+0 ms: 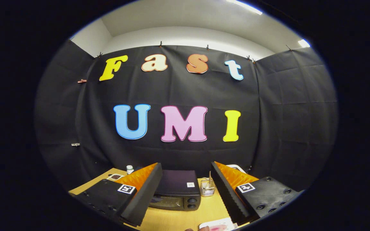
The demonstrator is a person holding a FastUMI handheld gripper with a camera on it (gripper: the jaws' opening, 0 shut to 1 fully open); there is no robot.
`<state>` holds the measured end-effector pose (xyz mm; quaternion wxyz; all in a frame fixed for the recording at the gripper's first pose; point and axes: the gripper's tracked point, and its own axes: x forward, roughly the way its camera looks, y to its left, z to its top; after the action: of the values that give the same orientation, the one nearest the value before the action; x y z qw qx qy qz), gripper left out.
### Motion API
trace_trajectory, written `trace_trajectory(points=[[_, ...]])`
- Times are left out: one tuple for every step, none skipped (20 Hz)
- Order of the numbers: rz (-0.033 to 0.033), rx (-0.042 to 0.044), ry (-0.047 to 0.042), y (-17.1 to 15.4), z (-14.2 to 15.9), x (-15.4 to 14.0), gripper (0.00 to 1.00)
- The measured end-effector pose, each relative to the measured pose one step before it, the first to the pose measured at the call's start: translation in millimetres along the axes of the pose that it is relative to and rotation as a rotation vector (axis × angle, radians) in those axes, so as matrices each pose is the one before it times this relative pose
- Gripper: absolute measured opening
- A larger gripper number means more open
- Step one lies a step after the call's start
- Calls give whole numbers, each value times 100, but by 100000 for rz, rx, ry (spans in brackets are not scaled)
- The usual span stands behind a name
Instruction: Open the toaster oven, put the food inside, and close the toaster oven door.
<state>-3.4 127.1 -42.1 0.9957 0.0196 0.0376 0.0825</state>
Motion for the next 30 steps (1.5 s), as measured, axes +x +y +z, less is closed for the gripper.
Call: trace_trajectory(points=[[1406, 675, 1487, 1400, -960, 520, 98], [1094, 438, 1839, 1409, -1031, 502, 98], [944, -64, 1978, 1179, -1111, 679, 98], [642, -77, 2305, 994, -1259, 654, 98], [578, 34, 2435, 1040, -1196, 748, 98], [338, 118, 2666, 842, -1366, 846, 98], [210, 603, 3059, 636, -1320, 837, 98], [-54, 996, 2930, 604, -1344, 909, 98], [-64, 1024, 2823, 514, -1190, 837, 98], [-7, 1037, 2908, 517, -1297, 981, 98], [-153, 345, 2405, 458, -946, 1010, 98], [-279, -768, 1699, 381, -800, 1011, 98], [-176, -1317, 1812, 385, -799, 994, 98], [125, -896, 2218, 394, -918, 877, 98], [90, -162, 2669, 314, -934, 869, 98], [-314, 88, 2458, 121, -861, 716, 98], [-624, 70, 1811, 43, -631, 584, 98], [-840, 237, 1659, -80, -494, 433, 98], [-662, -52, 1319, -69, -527, 424, 98], [-565, -173, 1246, -45, -487, 421, 98], [-637, -98, 1592, -65, -472, 345, 98], [-670, 486, 1900, -218, -598, 300, 98], [-552, 1286, 2924, -133, -785, 316, 98], [-446, 400, -1544, 35, 438, 213, 99], [-780, 152, 321, -71, 36, 385, 99], [-556, -296, 2253, -55, -394, 36, 98], [-283, -583, -2250, 184, 558, -761, 99], [-273, -1179, 1301, 151, -605, 915, 99], [188, -604, -651, -69, 460, -278, 99], [95, 1185, 591, -10, -519, -52, 100]])
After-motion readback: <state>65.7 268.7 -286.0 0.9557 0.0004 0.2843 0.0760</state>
